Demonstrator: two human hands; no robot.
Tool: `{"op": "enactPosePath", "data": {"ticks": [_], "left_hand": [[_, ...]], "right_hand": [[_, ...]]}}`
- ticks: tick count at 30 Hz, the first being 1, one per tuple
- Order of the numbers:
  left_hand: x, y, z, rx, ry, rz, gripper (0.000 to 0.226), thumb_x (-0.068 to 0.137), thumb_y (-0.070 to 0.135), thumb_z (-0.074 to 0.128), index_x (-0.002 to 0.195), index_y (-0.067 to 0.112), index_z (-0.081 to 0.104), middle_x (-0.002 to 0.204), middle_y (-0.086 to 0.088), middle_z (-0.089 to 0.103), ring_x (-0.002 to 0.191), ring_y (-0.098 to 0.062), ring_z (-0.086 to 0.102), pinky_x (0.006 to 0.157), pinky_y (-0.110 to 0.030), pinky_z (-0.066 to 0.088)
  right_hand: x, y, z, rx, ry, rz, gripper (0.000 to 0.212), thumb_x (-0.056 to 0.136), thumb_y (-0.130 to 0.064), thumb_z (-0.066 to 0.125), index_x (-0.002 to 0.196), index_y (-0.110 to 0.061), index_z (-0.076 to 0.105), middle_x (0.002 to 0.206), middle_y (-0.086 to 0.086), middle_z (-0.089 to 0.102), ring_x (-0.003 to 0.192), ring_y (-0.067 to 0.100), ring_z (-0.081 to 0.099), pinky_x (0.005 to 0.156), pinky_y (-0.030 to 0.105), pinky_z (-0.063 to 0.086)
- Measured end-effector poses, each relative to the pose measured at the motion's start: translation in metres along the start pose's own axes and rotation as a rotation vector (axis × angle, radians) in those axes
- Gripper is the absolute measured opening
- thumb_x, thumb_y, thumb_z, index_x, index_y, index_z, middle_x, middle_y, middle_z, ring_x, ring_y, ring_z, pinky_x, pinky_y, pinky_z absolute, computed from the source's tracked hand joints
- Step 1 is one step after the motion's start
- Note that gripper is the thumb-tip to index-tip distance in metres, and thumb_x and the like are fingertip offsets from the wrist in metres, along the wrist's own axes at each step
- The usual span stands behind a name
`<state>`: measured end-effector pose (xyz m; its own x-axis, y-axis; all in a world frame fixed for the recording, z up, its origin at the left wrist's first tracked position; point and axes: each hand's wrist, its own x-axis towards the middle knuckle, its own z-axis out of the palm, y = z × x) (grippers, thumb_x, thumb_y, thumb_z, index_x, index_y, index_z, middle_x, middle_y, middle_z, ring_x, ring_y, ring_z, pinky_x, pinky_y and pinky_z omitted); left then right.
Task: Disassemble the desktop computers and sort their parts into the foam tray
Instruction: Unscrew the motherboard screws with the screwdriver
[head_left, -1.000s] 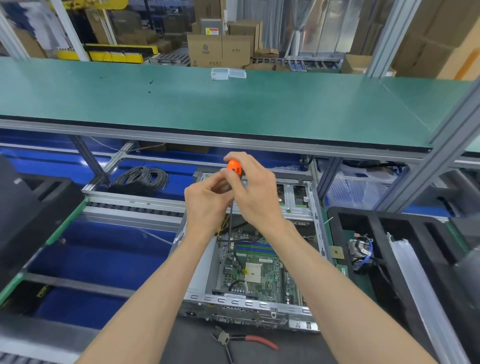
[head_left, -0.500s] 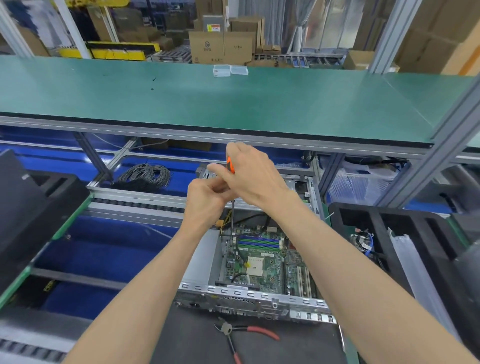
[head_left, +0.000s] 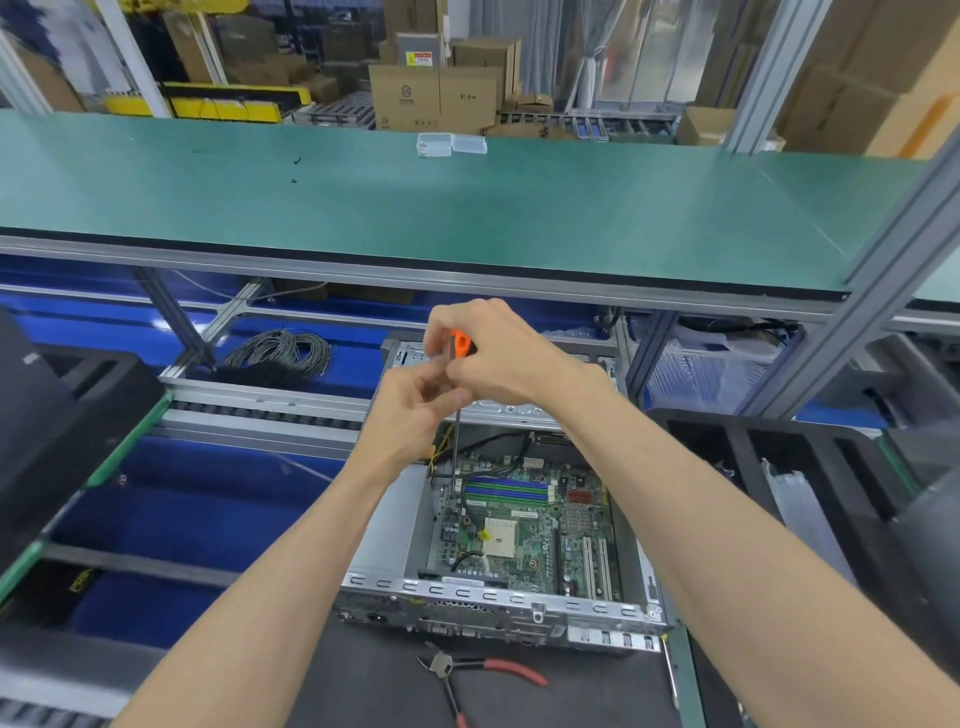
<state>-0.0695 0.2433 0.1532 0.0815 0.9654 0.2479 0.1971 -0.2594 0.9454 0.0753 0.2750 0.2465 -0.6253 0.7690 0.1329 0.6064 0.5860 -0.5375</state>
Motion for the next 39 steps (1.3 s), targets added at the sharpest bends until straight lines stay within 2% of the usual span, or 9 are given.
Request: {"op": "enactPosePath", "data": {"ticks": [2,5,9,13,17,22,27,32,39], "left_hand": [[0.001,-0.002,0.002,0.01,0.107,-0.05,0.015,0.084,0.014,0.077,0.087,0.028,0.079,0.083,0.001,0.078,0.082,-0.015,0.073,0.073,-0.035,0.058],[0.001,-0.002,0.007,0.026,0.249,-0.091,0.009,0.07,0.027,0.081,0.076,0.024,0.077,0.074,0.0,0.076,0.072,-0.012,0.07,0.064,-0.036,0.055],[-0.007,-0.001,0.009,0.018,0.227,-0.018,0.016,0.074,0.021,0.076,0.078,0.036,0.076,0.072,0.01,0.074,0.064,0.0,0.065,0.058,-0.013,0.047],[-0.005,0.0,-0.008,-0.032,0.008,-0.008,0.021,0.086,0.004,0.064,0.096,0.018,0.076,0.084,0.001,0.076,0.082,-0.01,0.069,0.073,-0.023,0.053],[-0.004,0.003,-0.007,-0.022,0.008,-0.006,0.024,0.083,0.004,0.064,0.091,0.023,0.075,0.082,0.002,0.075,0.082,-0.012,0.07,0.074,-0.025,0.054],[-0.002,0.006,0.006,0.018,0.243,-0.067,0.025,0.071,0.012,0.075,0.058,0.033,0.071,0.055,0.012,0.066,0.05,0.004,0.053,0.051,-0.011,0.04],[-0.006,0.007,0.008,-0.002,0.209,-0.011,0.029,0.077,0.003,0.07,0.068,0.03,0.072,0.059,0.013,0.067,0.052,0.003,0.054,0.051,-0.009,0.04],[-0.001,0.014,-0.007,0.031,-0.002,-0.01,0.033,0.081,0.001,0.062,0.07,0.03,0.07,0.061,0.014,0.065,0.058,0.001,0.058,0.057,-0.009,0.042],[0.0,0.014,0.003,0.023,0.24,-0.044,0.022,0.068,0.014,0.07,0.063,0.035,0.073,0.058,0.013,0.069,0.05,0.005,0.058,0.049,-0.009,0.041]], "right_hand": [[0.002,-0.001,0.005,-0.103,0.051,0.001,0.006,0.091,-0.026,0.055,0.095,-0.023,0.058,0.094,0.001,0.054,0.082,0.026,0.052,0.072,0.039,0.044],[0.009,-0.004,0.017,-0.316,0.121,0.084,0.027,0.101,-0.046,0.046,0.092,-0.021,0.044,0.096,0.002,0.04,0.076,0.032,0.045,0.067,0.041,0.038],[0.014,-0.003,0.022,-0.304,0.102,0.009,0.004,0.098,-0.022,0.052,0.101,-0.019,0.05,0.098,0.002,0.041,0.088,0.029,0.05,0.072,0.039,0.038],[0.01,-0.005,0.017,-0.124,0.042,-0.047,0.031,0.081,-0.017,0.07,0.107,-0.022,0.054,0.089,-0.009,0.042,0.083,0.018,0.047,0.063,0.032,0.032],[0.005,-0.005,0.016,0.021,0.058,-0.027,0.039,0.078,-0.005,0.057,0.113,-0.02,0.051,0.083,-0.007,0.054,0.077,0.016,0.051,0.062,0.034,0.038],[0.012,-0.01,0.026,-0.325,0.206,0.096,0.029,0.098,-0.041,0.053,0.095,-0.016,0.041,0.098,0.001,0.037,0.074,0.032,0.044,0.063,0.041,0.035],[0.014,-0.005,0.023,-0.32,0.126,0.025,0.01,0.09,-0.016,0.06,0.091,-0.018,0.05,0.096,0.0,0.037,0.087,0.029,0.051,0.065,0.036,0.034],[0.01,-0.005,0.012,-0.105,0.02,-0.044,0.027,0.075,-0.006,0.063,0.094,-0.024,0.058,0.093,-0.002,0.049,0.085,0.019,0.052,0.067,0.034,0.042],[0.011,-0.012,0.029,-0.384,0.189,0.107,0.02,0.101,-0.036,0.047,0.092,-0.019,0.043,0.092,0.004,0.036,0.07,0.033,0.043,0.061,0.039,0.033]]}}
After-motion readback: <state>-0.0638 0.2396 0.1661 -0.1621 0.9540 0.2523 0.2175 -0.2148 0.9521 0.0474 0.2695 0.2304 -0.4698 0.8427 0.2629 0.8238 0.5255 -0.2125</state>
